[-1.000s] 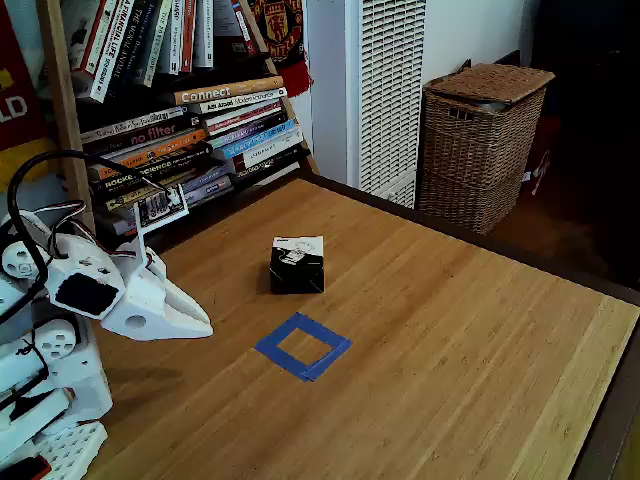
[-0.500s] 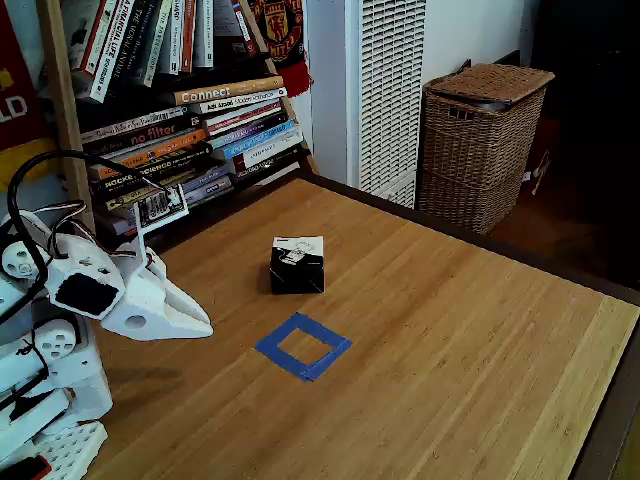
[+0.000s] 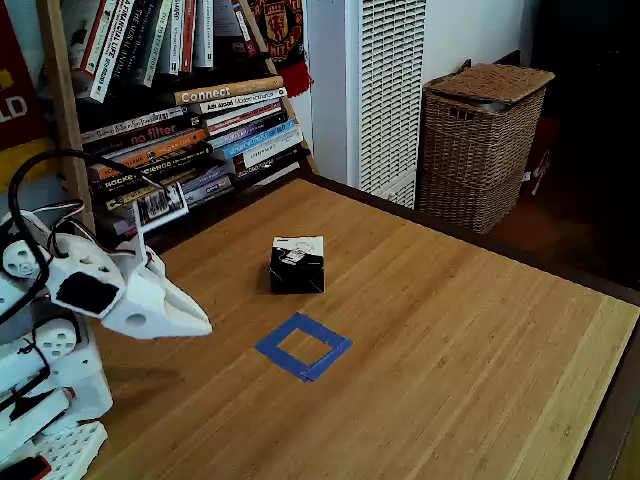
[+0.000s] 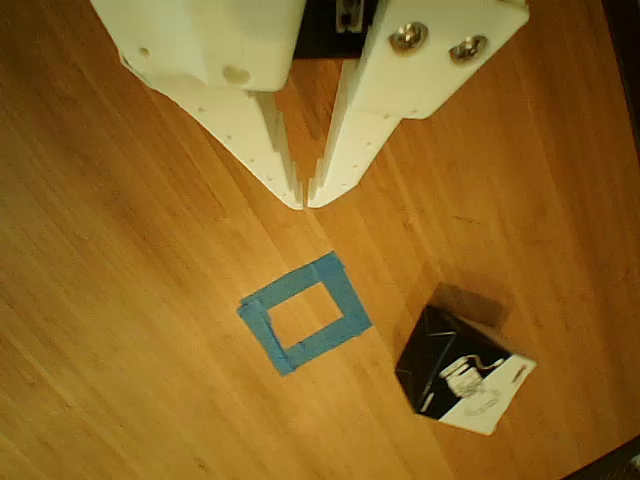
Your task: Push the box on top of the target
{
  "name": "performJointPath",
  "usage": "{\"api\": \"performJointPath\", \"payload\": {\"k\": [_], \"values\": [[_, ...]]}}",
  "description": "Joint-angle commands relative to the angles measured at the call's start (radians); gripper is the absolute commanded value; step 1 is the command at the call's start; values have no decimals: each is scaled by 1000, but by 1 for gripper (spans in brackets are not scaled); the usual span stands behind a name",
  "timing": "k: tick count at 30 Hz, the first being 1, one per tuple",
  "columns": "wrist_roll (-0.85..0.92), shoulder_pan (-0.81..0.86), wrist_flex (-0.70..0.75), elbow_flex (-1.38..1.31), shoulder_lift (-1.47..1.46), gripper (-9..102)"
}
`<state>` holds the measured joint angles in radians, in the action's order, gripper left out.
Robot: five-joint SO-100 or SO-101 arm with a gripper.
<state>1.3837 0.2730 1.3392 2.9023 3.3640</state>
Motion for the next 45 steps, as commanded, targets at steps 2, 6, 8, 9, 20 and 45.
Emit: {"api": "performJointPath", "payload": {"k": [2,6,8,9,20,45], "values": [[104,-28,2,-8,15,0],[201,-35,2,-8,15,0],[198,-52,2,-9,15,0],[202,-55,0,-11,15,0],[58,-133,12,-150,12,0],[40,-371,-371,-738,-997,0]]}}
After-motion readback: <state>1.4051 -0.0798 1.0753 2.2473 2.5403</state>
